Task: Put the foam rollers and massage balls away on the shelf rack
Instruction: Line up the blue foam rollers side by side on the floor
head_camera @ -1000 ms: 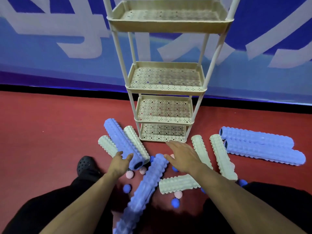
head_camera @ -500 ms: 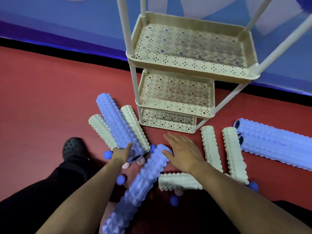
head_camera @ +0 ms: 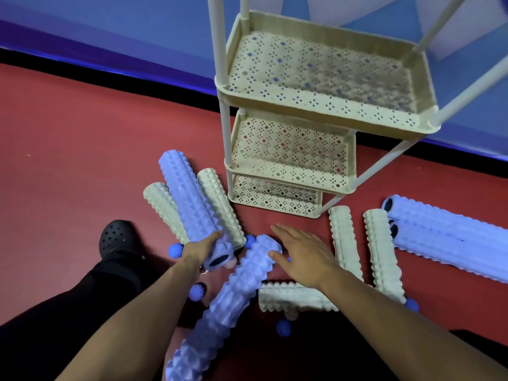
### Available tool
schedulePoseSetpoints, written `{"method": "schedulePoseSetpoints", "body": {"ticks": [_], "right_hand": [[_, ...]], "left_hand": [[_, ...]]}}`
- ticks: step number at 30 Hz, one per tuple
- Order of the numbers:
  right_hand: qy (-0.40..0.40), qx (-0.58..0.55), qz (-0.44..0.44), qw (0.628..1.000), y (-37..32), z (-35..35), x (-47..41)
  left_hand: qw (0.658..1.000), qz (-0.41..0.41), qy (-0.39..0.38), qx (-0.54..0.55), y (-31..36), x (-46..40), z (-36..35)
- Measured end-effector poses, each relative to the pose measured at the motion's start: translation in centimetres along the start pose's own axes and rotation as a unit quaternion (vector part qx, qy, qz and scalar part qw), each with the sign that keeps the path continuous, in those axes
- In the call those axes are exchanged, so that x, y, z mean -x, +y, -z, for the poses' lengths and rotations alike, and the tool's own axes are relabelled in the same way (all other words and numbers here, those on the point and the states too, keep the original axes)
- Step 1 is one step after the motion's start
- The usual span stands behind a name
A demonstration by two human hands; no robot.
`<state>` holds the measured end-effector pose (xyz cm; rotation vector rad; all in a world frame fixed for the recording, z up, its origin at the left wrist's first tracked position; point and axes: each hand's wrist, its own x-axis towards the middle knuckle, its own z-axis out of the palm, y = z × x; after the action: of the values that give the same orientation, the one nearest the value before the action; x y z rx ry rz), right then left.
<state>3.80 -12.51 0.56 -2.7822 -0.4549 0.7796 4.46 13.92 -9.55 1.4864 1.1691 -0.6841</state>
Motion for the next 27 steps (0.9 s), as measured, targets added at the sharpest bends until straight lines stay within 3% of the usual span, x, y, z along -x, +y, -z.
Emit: {"method": "schedulePoseSetpoints", "body": {"ticks": [5, 10, 18, 27], "right_hand": [[0.020, 0.000, 0.003, 1.000, -1.9, 2.5, 2.3], [0.084, -0.004, 0.029, 0.996, -5.2, 6.7, 4.9], [0.181, 0.007, 0.080, 0.980, -11.3, 13.5, 11.1], [0.275, -0.088, 0.114, 0.951, -17.3, 19.7, 17.2]], "left_hand": [[0.994, -0.014, -0.081, 0.065, 1.0, -0.6, 5.1], [0.981, -0.053, -0.116, 0.143, 4.4, 10.3, 8.8], [0.950, -0.214, -0.111, 0.199, 5.4, 21.5, 13.4], [0.860, -0.454, -0.113, 0.205, 4.7, 32.9, 14.8]]}}
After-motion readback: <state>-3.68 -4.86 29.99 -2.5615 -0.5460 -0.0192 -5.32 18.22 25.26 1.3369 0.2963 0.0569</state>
